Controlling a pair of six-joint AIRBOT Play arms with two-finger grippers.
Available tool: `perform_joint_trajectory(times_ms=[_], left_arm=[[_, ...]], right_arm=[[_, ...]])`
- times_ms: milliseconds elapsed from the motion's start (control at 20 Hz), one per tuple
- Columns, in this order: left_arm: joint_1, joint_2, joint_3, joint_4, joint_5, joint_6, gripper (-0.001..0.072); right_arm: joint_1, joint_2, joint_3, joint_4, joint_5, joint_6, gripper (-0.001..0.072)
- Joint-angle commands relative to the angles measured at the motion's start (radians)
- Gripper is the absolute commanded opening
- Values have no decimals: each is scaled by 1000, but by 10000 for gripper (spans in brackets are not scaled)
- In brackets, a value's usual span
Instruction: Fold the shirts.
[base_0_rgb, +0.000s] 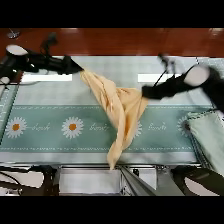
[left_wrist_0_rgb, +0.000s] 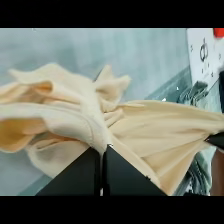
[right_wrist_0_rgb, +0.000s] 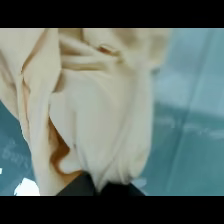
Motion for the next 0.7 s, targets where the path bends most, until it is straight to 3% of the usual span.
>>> perform_joint_trajectory(times_ms=[0, 200, 350, 500, 650], left_arm=[[68, 131, 193, -2, -13, -27, 26], [152, 340, 331, -2, 12, -42, 26], [223, 516, 336, 33, 1, -42, 26], [247, 673, 336, 218, -68, -58, 26], [214, 812, 274, 432, -117, -95, 26]], right_arm=[[-118, 3, 506, -117, 164, -19, 24], [-117, 25, 918, -89, 263, -60, 25], [-111, 147, 925, -90, 321, -98, 25], [-111, 251, 913, -92, 454, -120, 25], [-111, 373, 759, -91, 504, -120, 25]])
